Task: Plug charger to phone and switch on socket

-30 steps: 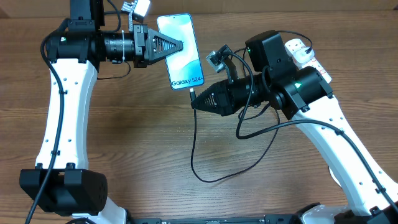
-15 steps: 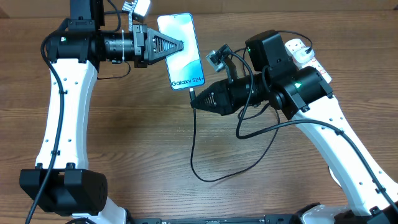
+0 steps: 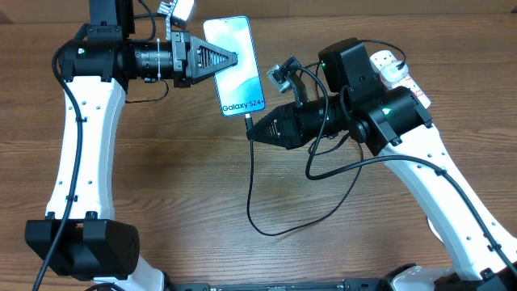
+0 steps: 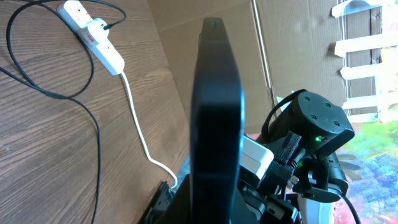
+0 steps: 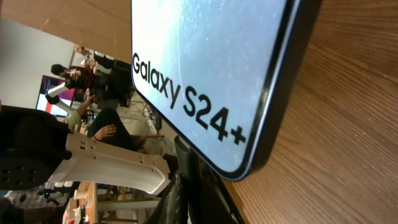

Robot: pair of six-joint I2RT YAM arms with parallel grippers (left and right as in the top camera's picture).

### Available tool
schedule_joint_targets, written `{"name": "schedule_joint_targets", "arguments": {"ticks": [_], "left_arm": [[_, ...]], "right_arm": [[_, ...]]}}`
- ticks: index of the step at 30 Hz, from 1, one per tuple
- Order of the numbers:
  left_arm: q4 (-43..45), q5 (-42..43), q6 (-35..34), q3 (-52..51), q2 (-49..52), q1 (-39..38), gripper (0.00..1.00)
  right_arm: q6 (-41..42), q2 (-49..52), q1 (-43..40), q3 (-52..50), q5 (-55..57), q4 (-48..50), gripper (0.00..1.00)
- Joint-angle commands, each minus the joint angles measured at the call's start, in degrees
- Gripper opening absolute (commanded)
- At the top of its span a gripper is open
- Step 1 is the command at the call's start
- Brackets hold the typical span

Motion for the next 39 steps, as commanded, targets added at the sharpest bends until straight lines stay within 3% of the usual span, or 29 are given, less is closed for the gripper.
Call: {"name": "schedule_joint_targets", "arguments": {"ticks": [1, 39], "left_arm": [[0.2, 3.2, 1.7, 0.2, -0.4, -0.1, 0.04], [0.2, 3.2, 1.0, 0.2, -0.4, -0.1, 0.04]], "right_arm": [[0.2, -0.8, -0.1, 1.1, -0.8, 0.7, 0.04], [1.1, -0.8, 1.2, 1.0, 0.0, 1.8, 0.04]]}}
